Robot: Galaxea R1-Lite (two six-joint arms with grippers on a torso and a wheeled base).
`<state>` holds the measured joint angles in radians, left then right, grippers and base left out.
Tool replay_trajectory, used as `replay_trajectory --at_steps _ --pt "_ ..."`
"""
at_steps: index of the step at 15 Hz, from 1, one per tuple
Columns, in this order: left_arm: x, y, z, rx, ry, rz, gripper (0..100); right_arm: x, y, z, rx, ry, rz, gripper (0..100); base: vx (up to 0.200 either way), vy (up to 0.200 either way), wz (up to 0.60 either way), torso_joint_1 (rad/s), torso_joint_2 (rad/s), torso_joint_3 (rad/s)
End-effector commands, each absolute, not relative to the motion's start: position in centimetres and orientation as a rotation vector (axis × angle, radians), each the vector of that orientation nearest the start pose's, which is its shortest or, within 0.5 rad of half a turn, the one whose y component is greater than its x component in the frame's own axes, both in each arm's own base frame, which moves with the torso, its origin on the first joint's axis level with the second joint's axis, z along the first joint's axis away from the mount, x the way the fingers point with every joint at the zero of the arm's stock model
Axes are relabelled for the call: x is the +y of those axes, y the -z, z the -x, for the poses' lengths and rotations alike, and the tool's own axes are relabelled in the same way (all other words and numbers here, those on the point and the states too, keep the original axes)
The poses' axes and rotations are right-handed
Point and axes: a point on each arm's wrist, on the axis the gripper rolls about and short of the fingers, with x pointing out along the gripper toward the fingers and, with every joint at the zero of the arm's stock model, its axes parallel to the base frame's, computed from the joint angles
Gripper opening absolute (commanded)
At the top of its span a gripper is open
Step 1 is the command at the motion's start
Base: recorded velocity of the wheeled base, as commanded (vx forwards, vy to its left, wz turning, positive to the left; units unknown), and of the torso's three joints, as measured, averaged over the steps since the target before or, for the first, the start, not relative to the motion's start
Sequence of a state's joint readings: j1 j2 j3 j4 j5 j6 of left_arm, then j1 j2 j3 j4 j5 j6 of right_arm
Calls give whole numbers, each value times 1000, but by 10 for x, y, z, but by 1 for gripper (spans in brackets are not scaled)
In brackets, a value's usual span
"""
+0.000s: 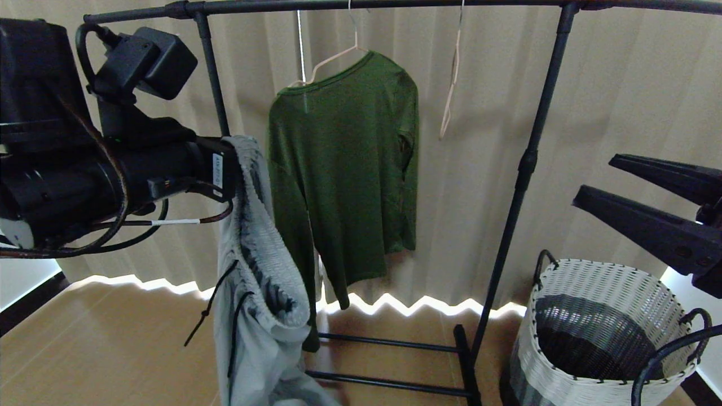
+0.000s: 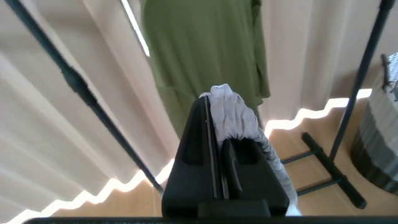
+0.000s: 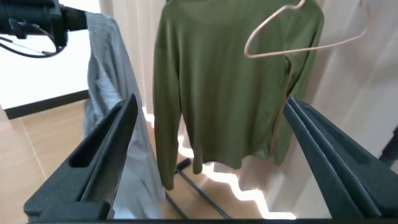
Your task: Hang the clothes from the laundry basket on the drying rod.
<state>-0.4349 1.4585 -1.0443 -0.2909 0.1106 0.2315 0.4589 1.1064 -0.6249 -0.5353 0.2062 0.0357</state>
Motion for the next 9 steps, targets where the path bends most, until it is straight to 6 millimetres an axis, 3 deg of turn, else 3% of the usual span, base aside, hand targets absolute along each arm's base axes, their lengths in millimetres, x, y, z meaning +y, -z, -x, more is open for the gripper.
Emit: replay_trajectory --at_steps 1,5,9 --pt "-94 -284 -226 80 308 -258 0 71 -253 -141 -14 -640 -36 100 0 0 0 0 0 0" --pt "-68 -279 -206 87 237 -249 0 40 -237 -146 109 -410 53 100 0 0 0 0 0 0" --pt "-54 -276 -186 79 201 -243 0 30 -217 -138 161 -308 64 100 0 0 0 0 0 0"
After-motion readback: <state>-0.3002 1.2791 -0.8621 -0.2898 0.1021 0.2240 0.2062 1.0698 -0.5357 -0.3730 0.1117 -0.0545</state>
